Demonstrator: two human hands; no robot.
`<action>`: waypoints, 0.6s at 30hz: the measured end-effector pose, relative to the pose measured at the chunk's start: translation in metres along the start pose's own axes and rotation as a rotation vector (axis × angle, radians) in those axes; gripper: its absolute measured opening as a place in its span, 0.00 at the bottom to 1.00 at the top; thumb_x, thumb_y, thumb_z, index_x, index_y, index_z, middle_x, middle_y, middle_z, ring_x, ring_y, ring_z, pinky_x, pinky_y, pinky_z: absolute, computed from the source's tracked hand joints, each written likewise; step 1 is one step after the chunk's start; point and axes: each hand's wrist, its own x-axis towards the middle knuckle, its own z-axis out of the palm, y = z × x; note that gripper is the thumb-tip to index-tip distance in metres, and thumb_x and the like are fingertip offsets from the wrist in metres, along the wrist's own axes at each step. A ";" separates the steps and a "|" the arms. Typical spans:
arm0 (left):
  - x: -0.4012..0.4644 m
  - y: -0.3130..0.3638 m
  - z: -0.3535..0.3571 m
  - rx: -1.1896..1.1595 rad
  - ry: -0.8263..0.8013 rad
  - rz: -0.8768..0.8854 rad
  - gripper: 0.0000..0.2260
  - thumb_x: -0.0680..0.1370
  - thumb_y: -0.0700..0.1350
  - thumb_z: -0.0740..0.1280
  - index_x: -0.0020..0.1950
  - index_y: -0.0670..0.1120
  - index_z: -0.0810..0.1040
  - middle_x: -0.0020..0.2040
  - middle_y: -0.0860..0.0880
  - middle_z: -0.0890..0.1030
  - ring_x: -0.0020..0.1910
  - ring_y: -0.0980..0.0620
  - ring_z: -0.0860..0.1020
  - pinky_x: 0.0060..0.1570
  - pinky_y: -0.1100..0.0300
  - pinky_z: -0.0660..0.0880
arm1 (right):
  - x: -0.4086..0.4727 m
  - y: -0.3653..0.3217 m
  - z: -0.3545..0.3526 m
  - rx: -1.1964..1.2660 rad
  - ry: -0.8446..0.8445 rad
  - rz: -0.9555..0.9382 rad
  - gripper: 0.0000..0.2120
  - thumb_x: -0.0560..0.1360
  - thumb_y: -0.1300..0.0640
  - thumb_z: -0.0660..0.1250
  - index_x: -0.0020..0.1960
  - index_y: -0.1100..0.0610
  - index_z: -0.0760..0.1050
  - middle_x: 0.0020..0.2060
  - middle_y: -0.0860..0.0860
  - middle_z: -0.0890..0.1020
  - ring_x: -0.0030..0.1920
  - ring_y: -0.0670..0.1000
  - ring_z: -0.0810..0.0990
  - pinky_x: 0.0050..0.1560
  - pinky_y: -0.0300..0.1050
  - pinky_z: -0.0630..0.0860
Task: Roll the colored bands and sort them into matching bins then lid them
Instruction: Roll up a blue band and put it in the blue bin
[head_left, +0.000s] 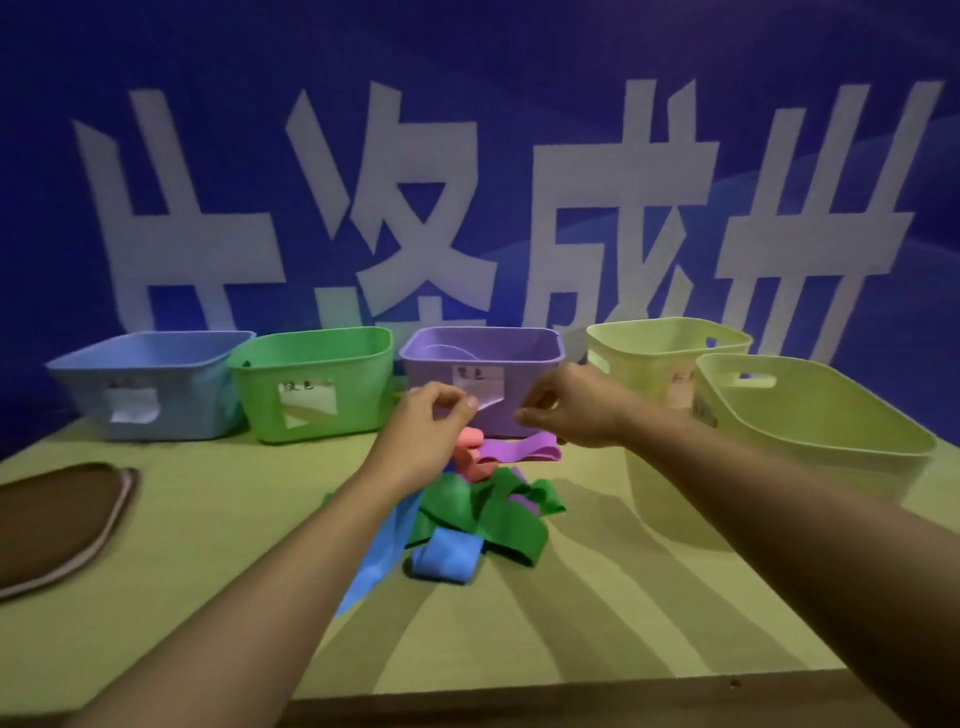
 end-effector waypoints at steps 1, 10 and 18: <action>-0.004 -0.008 -0.012 0.039 0.003 -0.008 0.06 0.82 0.49 0.69 0.53 0.48 0.81 0.52 0.50 0.83 0.51 0.55 0.83 0.48 0.65 0.75 | 0.003 -0.009 0.010 -0.008 -0.014 -0.005 0.14 0.78 0.44 0.71 0.54 0.55 0.84 0.49 0.51 0.87 0.45 0.52 0.84 0.51 0.51 0.82; -0.043 -0.055 -0.059 0.307 -0.220 -0.098 0.14 0.77 0.54 0.75 0.59 0.50 0.81 0.55 0.53 0.82 0.45 0.58 0.78 0.47 0.60 0.73 | 0.004 -0.062 0.075 -0.079 -0.125 -0.038 0.13 0.77 0.44 0.71 0.55 0.51 0.84 0.51 0.49 0.86 0.52 0.54 0.83 0.55 0.51 0.80; -0.053 -0.079 -0.055 0.473 -0.260 -0.151 0.24 0.72 0.56 0.78 0.65 0.49 0.78 0.64 0.47 0.79 0.59 0.47 0.79 0.60 0.52 0.76 | 0.009 -0.075 0.097 -0.038 -0.131 0.084 0.23 0.83 0.55 0.62 0.77 0.48 0.67 0.69 0.57 0.77 0.65 0.62 0.77 0.63 0.51 0.73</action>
